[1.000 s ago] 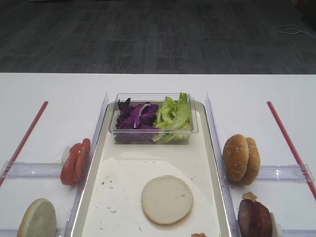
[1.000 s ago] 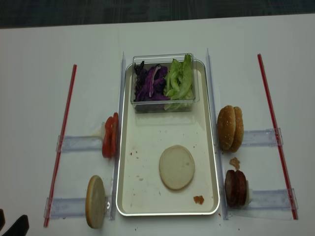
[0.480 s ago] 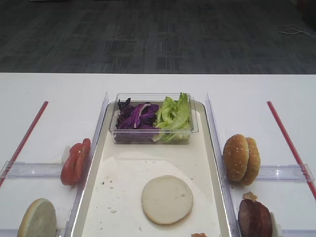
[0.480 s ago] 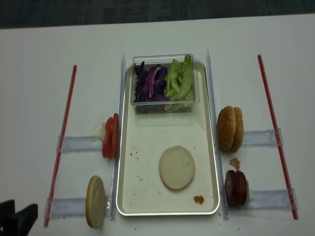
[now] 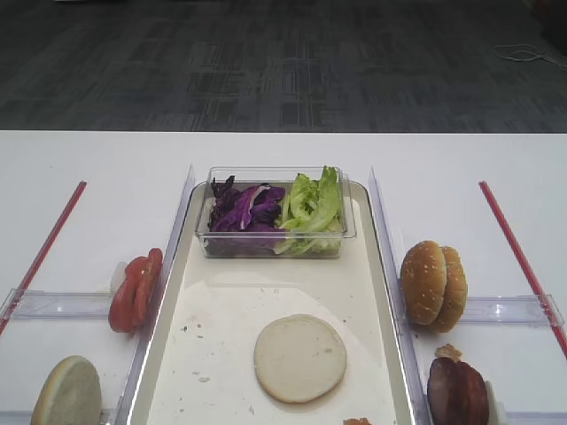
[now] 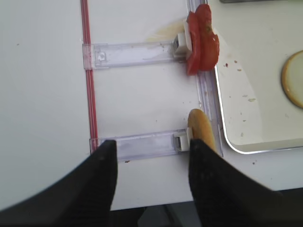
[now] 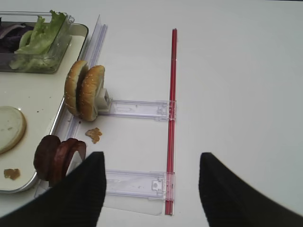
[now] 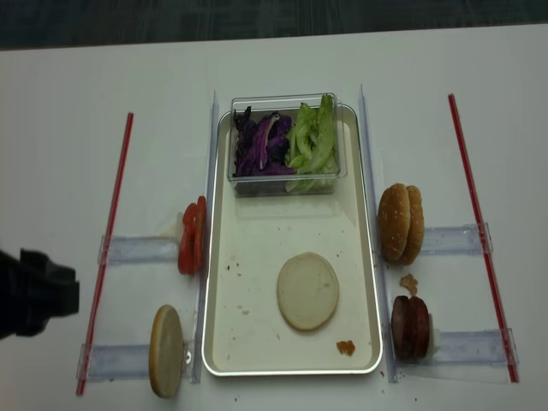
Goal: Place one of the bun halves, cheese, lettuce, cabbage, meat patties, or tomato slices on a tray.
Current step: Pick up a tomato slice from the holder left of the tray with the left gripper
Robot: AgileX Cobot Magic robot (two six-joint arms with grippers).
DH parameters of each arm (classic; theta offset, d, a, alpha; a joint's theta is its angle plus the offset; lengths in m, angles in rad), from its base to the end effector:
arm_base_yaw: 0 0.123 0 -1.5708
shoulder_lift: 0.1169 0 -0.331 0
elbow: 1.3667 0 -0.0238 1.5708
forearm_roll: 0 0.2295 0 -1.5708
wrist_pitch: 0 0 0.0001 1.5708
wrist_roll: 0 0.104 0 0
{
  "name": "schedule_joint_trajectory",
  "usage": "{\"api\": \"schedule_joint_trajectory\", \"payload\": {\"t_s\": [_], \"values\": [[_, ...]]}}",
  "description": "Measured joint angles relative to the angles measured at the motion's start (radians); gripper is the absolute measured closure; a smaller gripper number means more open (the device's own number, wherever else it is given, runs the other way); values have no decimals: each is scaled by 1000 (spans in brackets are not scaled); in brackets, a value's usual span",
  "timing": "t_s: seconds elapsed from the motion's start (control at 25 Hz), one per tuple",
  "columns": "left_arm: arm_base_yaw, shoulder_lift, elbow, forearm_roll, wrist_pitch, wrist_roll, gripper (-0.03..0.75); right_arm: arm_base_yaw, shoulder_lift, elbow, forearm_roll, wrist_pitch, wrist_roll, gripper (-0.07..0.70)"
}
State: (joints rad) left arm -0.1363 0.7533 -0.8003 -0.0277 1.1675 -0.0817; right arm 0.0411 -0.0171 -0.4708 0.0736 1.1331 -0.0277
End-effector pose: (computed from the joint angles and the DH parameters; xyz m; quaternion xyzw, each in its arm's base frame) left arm 0.0631 -0.0113 0.3410 0.0245 0.9637 -0.0425 0.2624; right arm -0.0619 0.0044 0.2458 -0.0326 0.8733 0.0399 0.4844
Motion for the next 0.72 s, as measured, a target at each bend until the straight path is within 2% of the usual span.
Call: {"api": "schedule_joint_trajectory", "payload": {"t_s": [0.24,0.44,0.72], "values": [[0,249,-170,0,32,-10,388,0,0,0,0,0,0,181],[0,415,-296,0,36,-11,388,0,0,0,0,0,0,181],[0,575,-406,0,38,-11,388,0,0,0,0,0,0,181]]}}
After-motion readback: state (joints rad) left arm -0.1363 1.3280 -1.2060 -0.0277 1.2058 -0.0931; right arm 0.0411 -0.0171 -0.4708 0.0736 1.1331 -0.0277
